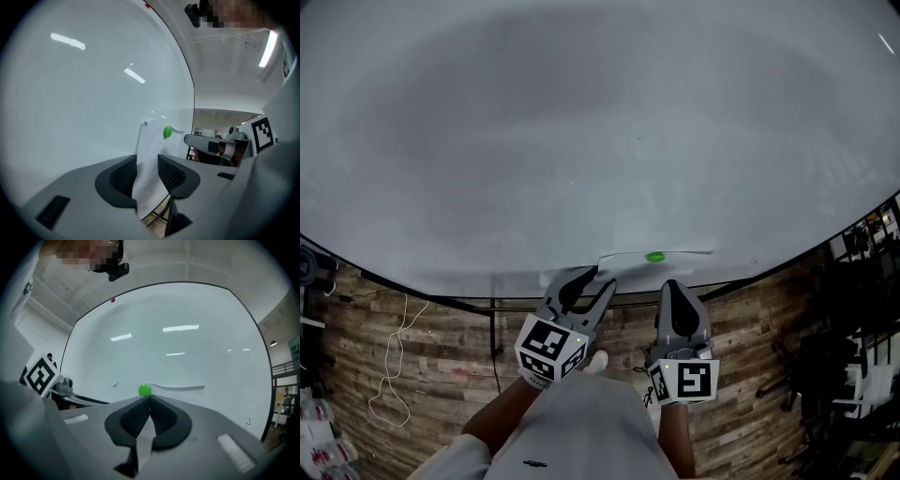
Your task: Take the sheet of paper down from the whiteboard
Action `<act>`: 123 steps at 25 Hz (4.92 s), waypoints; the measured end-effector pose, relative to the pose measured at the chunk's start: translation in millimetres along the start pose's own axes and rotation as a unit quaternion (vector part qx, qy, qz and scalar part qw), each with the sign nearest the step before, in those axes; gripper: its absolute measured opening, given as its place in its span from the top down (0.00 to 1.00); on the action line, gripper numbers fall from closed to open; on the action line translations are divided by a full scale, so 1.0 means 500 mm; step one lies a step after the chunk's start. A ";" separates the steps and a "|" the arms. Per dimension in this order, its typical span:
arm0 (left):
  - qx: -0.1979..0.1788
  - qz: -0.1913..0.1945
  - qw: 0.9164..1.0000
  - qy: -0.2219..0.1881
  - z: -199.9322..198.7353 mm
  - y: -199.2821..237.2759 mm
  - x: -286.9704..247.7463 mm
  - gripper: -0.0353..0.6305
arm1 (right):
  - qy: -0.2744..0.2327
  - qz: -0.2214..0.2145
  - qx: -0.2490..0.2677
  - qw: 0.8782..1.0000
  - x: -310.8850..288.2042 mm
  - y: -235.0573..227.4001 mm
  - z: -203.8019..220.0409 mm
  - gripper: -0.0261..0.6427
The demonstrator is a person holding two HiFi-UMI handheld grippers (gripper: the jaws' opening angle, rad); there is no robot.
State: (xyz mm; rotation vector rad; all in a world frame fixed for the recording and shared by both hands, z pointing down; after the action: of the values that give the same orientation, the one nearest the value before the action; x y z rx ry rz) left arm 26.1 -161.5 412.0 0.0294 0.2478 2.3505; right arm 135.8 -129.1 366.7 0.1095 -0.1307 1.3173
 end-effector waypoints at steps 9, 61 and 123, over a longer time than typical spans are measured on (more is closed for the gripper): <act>-0.009 -0.020 1.000 -0.001 -0.003 0.018 0.004 0.87 | -0.004 -0.002 -0.003 1.000 -0.003 0.000 -0.008 0.94; 0.001 -0.022 1.000 -0.002 -0.009 0.026 0.005 0.94 | 0.024 0.061 -0.033 0.997 -0.089 0.022 -0.005 0.77; -0.016 0.128 0.992 0.012 -0.018 -0.022 0.143 0.94 | 0.020 0.115 0.010 0.993 0.111 0.071 -0.013 0.77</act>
State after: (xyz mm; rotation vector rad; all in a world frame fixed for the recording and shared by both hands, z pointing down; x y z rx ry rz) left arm -17.8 -105.3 397.1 0.0187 0.2278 2.6106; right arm 115.1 -66.3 369.1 0.0868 -0.0993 1.5496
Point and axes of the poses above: the fingertips, and each gripper's own axes: x backward along the fingers, y to its left, z out of its underside, the point moved 1 cm from there along x, backward along the fingers, and after that the axes turned 6 degrees about -y, right-handed, at the moved point
